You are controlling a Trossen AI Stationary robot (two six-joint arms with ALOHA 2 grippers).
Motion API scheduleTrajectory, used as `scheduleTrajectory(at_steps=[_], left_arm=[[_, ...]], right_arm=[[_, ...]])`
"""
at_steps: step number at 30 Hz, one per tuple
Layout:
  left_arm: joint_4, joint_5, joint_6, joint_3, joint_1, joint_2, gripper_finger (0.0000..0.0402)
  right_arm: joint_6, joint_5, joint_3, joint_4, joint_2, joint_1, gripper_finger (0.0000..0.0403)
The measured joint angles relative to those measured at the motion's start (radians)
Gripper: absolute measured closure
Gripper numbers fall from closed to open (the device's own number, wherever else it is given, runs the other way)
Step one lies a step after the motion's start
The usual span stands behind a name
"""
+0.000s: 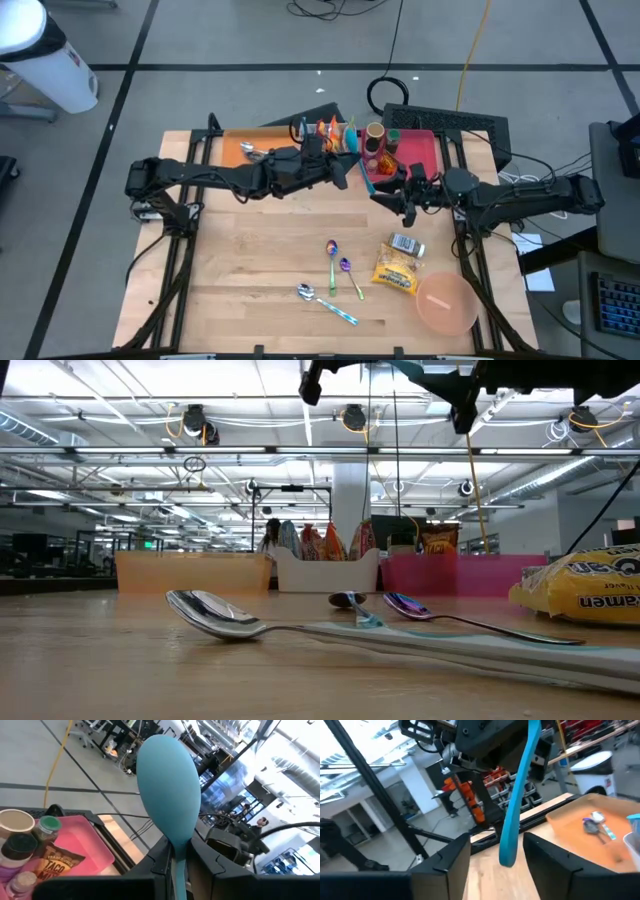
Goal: Pick & Place Food Item
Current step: Put the blue baby spoon into the orange bin
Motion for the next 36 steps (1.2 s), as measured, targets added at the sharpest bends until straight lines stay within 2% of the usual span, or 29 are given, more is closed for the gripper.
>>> scheduleTrajectory(at_steps=[14, 29, 32, 36], left_arm=[[-0.005, -0.015, -0.01, 0.0, 0.001, 0.0, 0.0355], [-0.003, 0.002, -0.009, 0.0, 0.006, 0.0, 0.0346], [0.004, 0.069, -0.022, 0.0, 0.018, -0.002, 0.0325], [0.002, 0.189, -0.026, 0.0, 0.036, -0.002, 0.0274]], right_arm=[[-0.051, 0.062, 0.0, -0.007, 0.0, 0.011, 0.039], [-0.042, 0.081, 0.0, -0.016, 0.0, 0.011, 0.0398], [-0.045, 0.078, 0.0, -0.015, 0.0, 0.011, 0.0398], [-0.048, 0.075, 0.0, -0.014, -0.002, 0.011, 0.04]])
